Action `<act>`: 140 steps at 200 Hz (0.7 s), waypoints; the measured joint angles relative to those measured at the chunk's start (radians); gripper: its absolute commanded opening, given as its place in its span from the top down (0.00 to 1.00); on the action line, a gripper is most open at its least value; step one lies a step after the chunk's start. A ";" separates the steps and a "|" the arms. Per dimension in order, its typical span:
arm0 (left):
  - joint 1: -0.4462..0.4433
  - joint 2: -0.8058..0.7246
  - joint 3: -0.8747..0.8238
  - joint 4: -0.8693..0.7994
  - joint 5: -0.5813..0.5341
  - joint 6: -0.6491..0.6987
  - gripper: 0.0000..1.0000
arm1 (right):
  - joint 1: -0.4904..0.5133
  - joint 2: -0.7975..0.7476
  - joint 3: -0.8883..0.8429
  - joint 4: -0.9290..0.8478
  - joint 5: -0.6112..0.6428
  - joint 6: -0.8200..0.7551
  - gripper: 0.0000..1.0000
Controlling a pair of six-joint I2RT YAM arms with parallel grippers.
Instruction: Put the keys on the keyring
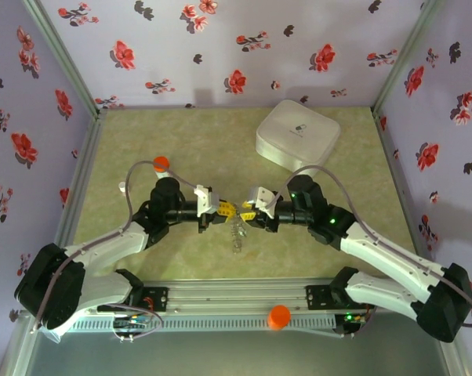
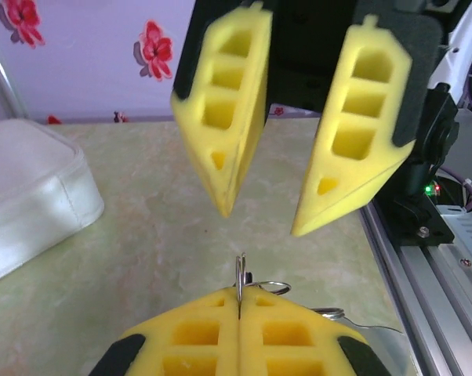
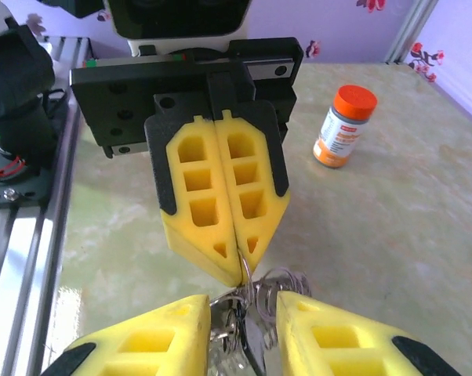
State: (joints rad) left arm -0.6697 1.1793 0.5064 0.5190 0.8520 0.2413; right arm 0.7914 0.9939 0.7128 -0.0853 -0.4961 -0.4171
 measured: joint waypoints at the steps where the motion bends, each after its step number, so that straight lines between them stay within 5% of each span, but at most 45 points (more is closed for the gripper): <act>1: 0.000 0.000 0.000 0.003 0.001 0.002 1.00 | 0.000 0.002 -0.001 0.003 -0.002 0.002 0.73; 140: 0.002 0.000 -0.005 0.055 0.039 0.025 0.98 | -0.002 0.043 -0.028 0.086 -0.040 0.085 1.00</act>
State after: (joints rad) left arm -0.6674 1.1793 0.5018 0.5739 0.8909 0.2665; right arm 0.7898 1.0370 0.6849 0.0010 -0.5362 -0.3317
